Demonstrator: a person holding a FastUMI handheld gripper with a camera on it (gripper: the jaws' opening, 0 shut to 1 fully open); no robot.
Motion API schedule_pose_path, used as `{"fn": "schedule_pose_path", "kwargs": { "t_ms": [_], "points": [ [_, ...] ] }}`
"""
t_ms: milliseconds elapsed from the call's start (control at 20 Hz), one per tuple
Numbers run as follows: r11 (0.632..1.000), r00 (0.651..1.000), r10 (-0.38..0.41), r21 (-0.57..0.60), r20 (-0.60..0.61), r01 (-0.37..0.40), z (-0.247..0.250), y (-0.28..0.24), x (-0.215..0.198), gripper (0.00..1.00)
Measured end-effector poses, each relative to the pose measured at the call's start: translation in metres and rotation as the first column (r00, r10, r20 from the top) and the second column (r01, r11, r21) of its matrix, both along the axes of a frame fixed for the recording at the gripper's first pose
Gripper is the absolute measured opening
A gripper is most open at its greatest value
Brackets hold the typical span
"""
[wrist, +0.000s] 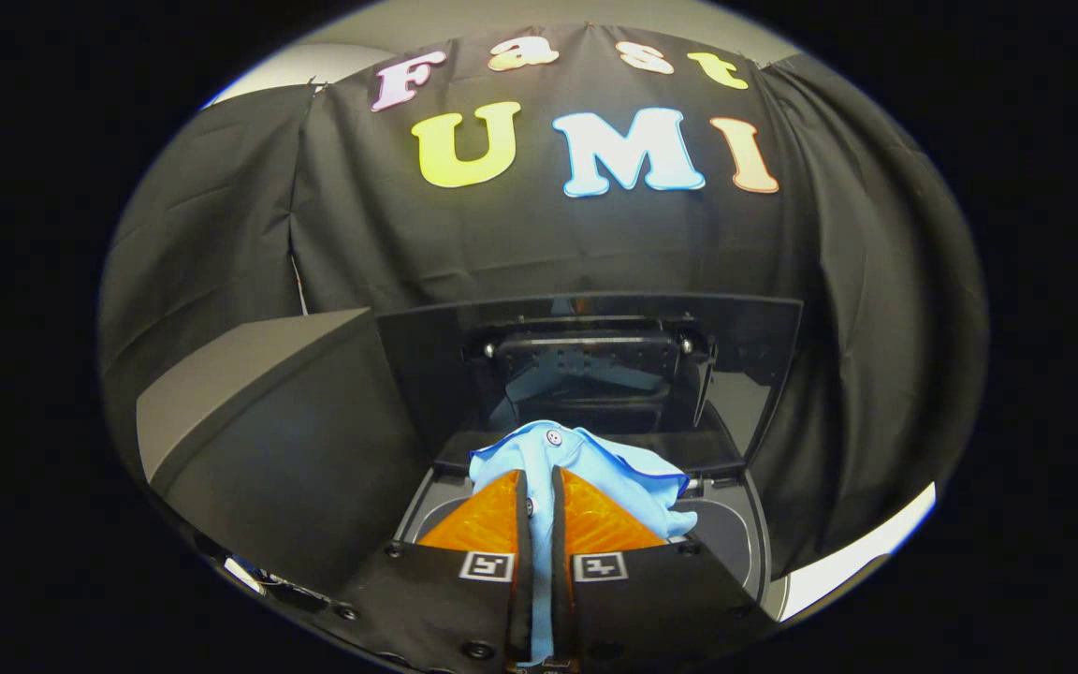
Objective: Put the clothes into the washing machine and then close the washing machine lid.
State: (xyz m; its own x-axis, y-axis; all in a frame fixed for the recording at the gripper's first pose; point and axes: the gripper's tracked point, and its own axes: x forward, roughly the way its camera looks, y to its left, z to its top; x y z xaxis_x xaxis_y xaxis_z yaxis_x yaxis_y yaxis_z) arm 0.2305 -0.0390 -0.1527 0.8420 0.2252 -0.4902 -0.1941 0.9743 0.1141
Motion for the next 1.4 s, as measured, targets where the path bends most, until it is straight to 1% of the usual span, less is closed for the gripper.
{"fn": "schedule_pose_path", "kwargs": {
  "t_ms": [50, 100, 150, 350, 600, 750, 1000, 1400],
  "points": [
    [1.0, 1.0, -0.016, -0.001, 0.006, 0.016, 0.001, -0.003, 0.001, 0.15],
    [1.0, 0.999, -0.025, 0.006, 0.022, 0.025, 0.003, -0.006, 0.001, 0.29],
    [0.999, 0.999, -0.039, 0.002, 0.036, 0.039, 0.01, -0.009, -0.001, 0.3],
    [0.998, 0.997, -0.061, -0.028, 0.046, 0.062, 0.011, -0.013, 0.007, 0.97],
    [0.997, 0.995, -0.071, -0.02, 0.064, 0.073, 0.021, -0.013, 0.005, 0.97],
    [0.997, 0.99, -0.076, -0.01, 0.118, 0.078, 0.046, -0.012, 0.013, 0.97],
    [0.996, 0.973, -0.084, 0.022, 0.214, 0.081, 0.087, -0.008, 0.04, 0.97],
    [0.994, 0.957, -0.106, 0.03, 0.27, 0.102, 0.114, -0.005, 0.093, 0.97]
  ]
}}
